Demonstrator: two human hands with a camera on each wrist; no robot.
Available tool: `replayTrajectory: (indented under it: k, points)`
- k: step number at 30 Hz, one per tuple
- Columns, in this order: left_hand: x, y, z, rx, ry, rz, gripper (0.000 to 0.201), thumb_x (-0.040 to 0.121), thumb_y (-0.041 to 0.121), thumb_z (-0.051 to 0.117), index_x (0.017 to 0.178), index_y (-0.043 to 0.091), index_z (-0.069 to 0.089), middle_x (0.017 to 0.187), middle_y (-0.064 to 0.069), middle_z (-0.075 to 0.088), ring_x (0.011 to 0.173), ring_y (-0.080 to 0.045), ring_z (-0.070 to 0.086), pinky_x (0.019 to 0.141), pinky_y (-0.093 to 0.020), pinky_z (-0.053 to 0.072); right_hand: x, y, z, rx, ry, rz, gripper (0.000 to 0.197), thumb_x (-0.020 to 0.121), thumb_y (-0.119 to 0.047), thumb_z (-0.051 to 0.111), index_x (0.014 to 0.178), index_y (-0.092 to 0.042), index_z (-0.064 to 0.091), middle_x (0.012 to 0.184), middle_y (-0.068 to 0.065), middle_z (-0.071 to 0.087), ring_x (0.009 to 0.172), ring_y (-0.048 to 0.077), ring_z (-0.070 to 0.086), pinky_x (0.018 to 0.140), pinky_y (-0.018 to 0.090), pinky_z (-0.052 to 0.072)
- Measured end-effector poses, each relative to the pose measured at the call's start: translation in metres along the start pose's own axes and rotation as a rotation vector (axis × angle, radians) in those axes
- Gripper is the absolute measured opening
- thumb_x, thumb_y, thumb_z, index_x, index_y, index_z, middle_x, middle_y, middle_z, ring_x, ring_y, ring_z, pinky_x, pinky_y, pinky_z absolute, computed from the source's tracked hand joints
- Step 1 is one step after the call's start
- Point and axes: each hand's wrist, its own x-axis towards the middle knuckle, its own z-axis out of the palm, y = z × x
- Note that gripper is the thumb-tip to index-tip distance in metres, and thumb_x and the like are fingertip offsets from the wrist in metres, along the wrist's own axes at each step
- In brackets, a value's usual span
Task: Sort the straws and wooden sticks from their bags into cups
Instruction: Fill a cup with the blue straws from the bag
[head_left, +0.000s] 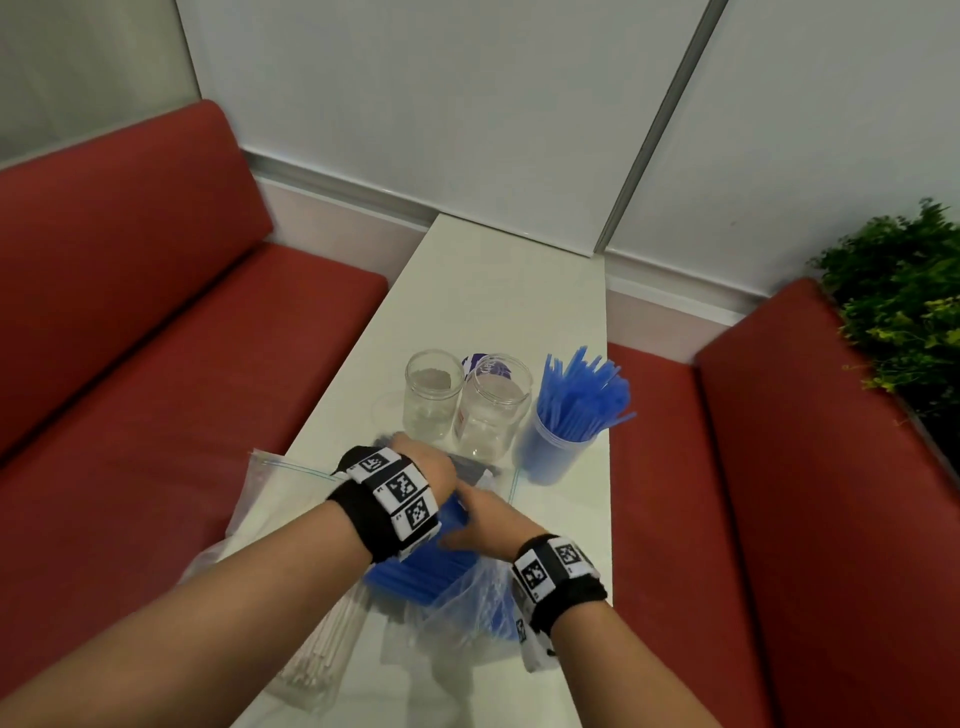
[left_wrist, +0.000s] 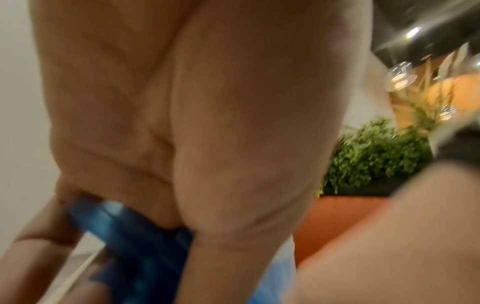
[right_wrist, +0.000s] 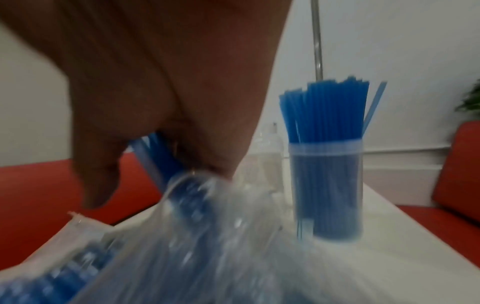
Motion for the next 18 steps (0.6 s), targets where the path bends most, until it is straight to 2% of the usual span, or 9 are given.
replayTrajectory:
  k: [1,2,3,5,6,9,12,15,18]
  points:
    - [-0.009,-0.002,-0.009,0.011,0.025,-0.001,0.027,0.099,0.023,0.05,0.124,0.017,0.06,0.133,-0.001,0.057,0.126,-0.022,0.049,0.108,-0.041,0.029,0.001,-0.001,0.01,0.041,0.081,0.014,0.036,0.088,-0.015,0.077,0.12,-0.022,0.063,0.11,-0.005,0.068,0.089,0.004,0.055,0.079,0.021,0.04]
    - [-0.02,-0.004,-0.019,0.013,0.065,0.004,0.024,0.099,0.02,0.05,0.119,0.016,0.062,0.127,-0.001,0.06,0.121,-0.021,0.053,0.103,-0.04,0.033,0.0,-0.005,0.016,0.121,0.166,0.03,0.016,0.091,-0.013,0.074,0.092,-0.025,0.064,0.084,-0.01,0.066,0.072,0.0,0.053,0.07,0.023,0.04]
    - [-0.03,-0.008,-0.029,0.017,0.118,0.026,0.02,0.098,0.02,0.051,0.112,0.015,0.065,0.119,-0.001,0.064,0.111,-0.021,0.058,0.095,-0.038,0.04,0.001,-0.006,0.021,0.218,0.239,0.051,0.026,0.094,-0.011,0.07,0.076,-0.024,0.058,0.065,-0.013,0.059,0.06,-0.001,0.049,0.066,0.025,0.041]
    - [-0.053,-0.023,-0.051,-0.014,0.281,0.134,0.021,0.094,0.034,0.056,0.093,0.017,0.068,0.094,0.002,0.067,0.08,-0.016,0.062,0.069,-0.031,0.047,-0.002,-0.016,0.025,0.471,0.332,0.044,0.018,0.097,-0.01,0.066,0.081,-0.017,0.064,0.057,-0.007,0.059,0.055,0.008,0.055,0.069,0.032,0.049]
    - [-0.061,-0.032,-0.062,-0.081,0.39,0.192,0.032,0.092,0.047,0.055,0.09,0.019,0.069,0.086,0.004,0.066,0.073,-0.015,0.06,0.064,-0.031,0.045,-0.005,-0.02,0.024,0.554,0.365,0.013,0.012,0.097,-0.015,0.068,0.085,-0.016,0.066,0.058,-0.002,0.06,0.055,0.014,0.057,0.067,0.034,0.051]
    - [-0.074,-0.048,-0.075,-0.467,0.655,0.351,0.052,0.091,0.067,0.041,0.096,0.025,0.07,0.087,0.01,0.067,0.08,-0.01,0.061,0.074,-0.031,0.048,-0.009,-0.035,0.017,0.647,0.477,-0.023,0.032,0.096,-0.027,0.074,0.071,-0.013,0.059,0.054,0.0,0.052,0.049,0.013,0.048,0.056,0.028,0.044]
    - [-0.075,-0.038,-0.063,-0.714,0.654,0.477,0.053,0.092,0.066,0.044,0.086,0.021,0.071,0.074,0.009,0.067,0.073,-0.006,0.062,0.075,-0.029,0.05,-0.008,-0.047,0.008,0.738,0.511,-0.073,0.028,0.096,-0.016,0.071,0.071,-0.012,0.057,0.055,-0.002,0.053,0.05,0.012,0.05,0.055,0.03,0.045]
    - [-0.071,-0.035,-0.057,-1.247,0.72,0.615,0.041,0.094,0.058,0.048,0.102,0.026,0.074,0.096,0.013,0.074,0.095,-0.002,0.067,0.092,-0.024,0.052,-0.017,-0.059,-0.004,0.742,0.508,-0.096,0.033,0.096,-0.022,0.073,0.068,-0.017,0.055,0.05,-0.01,0.052,0.046,0.007,0.049,0.053,0.025,0.043]
    - [-0.063,-0.047,-0.055,-1.835,0.817,0.526,0.047,0.101,0.049,0.04,0.106,0.015,0.072,0.102,0.0,0.074,0.099,-0.017,0.069,0.088,-0.023,0.054,-0.036,-0.075,-0.031,0.777,0.605,-0.157,0.041,0.092,-0.034,0.077,0.059,-0.025,0.054,0.049,-0.006,0.047,0.044,0.011,0.044,0.049,0.025,0.039]
